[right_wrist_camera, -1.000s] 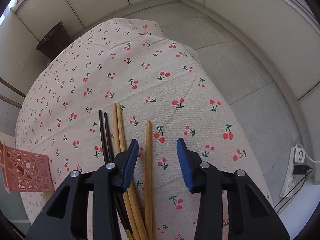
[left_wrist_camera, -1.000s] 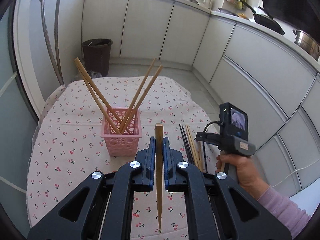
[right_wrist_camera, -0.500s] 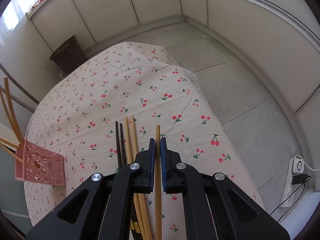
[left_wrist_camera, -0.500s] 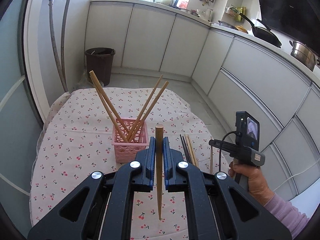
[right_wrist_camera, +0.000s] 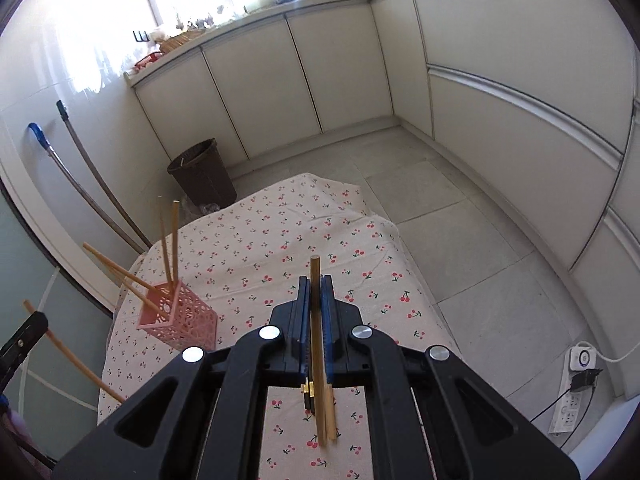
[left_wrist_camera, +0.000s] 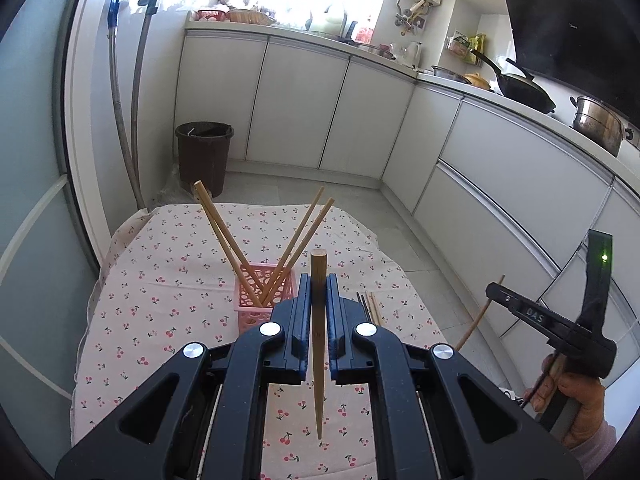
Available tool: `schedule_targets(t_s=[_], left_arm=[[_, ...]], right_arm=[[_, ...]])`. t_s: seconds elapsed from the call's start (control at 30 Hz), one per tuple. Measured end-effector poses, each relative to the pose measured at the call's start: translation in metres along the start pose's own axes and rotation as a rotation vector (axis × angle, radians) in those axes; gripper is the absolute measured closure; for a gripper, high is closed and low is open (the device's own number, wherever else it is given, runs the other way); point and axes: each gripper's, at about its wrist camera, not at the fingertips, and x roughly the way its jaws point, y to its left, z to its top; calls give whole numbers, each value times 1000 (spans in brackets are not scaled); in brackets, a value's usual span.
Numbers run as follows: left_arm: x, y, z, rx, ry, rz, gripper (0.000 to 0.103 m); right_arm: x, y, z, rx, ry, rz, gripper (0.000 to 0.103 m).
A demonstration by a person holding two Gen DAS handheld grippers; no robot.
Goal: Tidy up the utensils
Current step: 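Carry the wooden chopstick over the pink basket with the left gripper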
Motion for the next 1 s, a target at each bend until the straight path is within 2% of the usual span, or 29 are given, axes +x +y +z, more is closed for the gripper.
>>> schedule_targets(t_s=[0.13,0.37,0.53,0.7,0.87,1.0], left_arm=[[-11,2,10,-8,-37,9,97],[-24,13,45,-47,-129,35,97],[-30,15,77,-52,-232,87,97],[-14,29,97,-96,-287,132,97],[17,48,95,-142,-279,170,97],[42,66,84,-194,-215,158,95]], right_arm=[[-28,16,10,-20,-63,58,98],[-57,59,50,-36,-179,177,98],[-63,93,75,-60,-249,234,98],[-52,115,86,-64,-262,287,98],[-28,127,87,-43,-227,304,98],[-12,133,85,-30,-221,293,98]])
